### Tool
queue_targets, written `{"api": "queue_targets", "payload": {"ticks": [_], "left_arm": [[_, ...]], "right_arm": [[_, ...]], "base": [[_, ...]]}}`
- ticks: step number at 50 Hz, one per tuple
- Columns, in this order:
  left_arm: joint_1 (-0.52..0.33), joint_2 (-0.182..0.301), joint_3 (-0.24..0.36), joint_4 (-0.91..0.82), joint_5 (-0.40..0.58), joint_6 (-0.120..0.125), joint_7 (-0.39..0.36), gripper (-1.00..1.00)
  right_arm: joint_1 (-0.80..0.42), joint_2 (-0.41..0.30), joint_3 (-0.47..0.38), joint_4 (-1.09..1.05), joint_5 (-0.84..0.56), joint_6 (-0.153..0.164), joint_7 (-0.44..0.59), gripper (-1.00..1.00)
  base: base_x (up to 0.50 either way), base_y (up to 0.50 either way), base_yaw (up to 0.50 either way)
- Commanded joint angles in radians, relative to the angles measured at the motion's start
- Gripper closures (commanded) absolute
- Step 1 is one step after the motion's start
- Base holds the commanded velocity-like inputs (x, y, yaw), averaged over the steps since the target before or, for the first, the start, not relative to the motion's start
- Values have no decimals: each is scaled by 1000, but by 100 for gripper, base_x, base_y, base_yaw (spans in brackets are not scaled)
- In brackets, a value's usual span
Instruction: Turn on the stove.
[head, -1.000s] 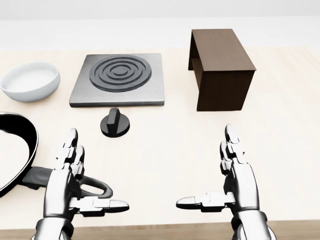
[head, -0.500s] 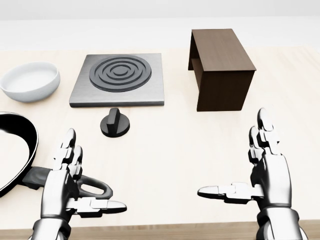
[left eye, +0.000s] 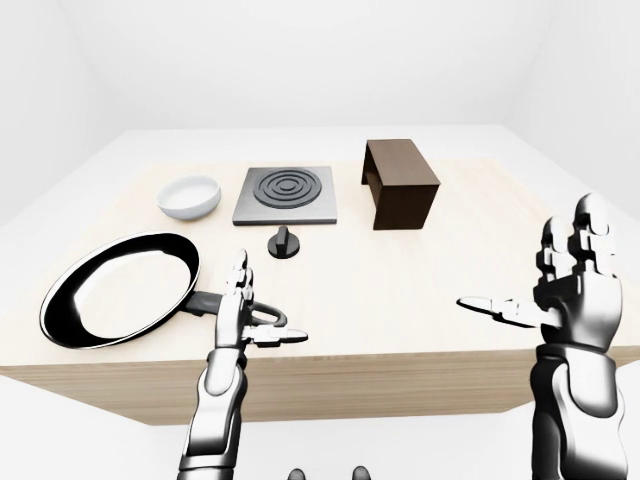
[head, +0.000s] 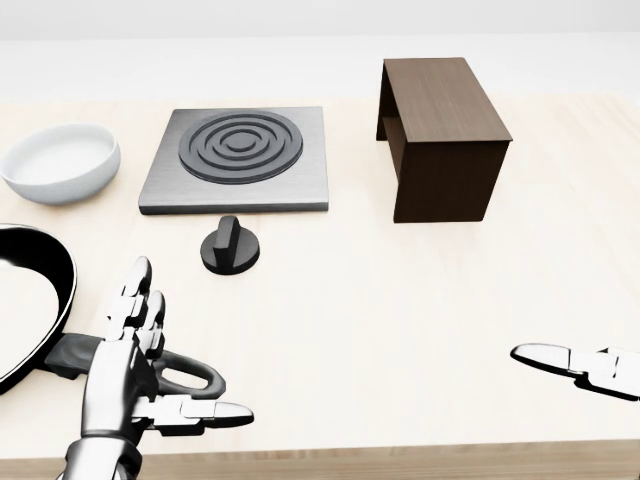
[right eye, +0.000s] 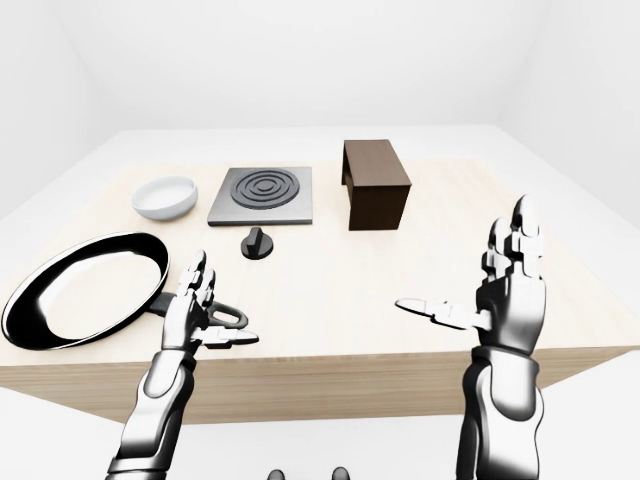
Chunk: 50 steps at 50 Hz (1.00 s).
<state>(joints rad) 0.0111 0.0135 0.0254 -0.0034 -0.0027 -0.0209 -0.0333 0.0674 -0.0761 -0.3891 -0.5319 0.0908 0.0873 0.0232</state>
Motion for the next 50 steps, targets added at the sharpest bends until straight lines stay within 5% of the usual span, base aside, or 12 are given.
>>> {"api": "queue_targets", "payload": {"ticks": [1, 22, 50], "left_arm": [[-1, 0, 1, 4, 1, -4, 1, -100], [0, -1, -4, 14, 5, -12, 2, -100], [1, -1, -3, 15, 7, -15, 2, -100]], "right_arm": [[6, -2, -51, -51, 22, 0, 7, -100], [6, -2, -28, -45, 12, 0, 23, -100], [7, -1, -29, -52, 8, 0, 37, -100]], "base": [[0, 0, 0], [0, 0, 0], [29, 0, 0]]}}
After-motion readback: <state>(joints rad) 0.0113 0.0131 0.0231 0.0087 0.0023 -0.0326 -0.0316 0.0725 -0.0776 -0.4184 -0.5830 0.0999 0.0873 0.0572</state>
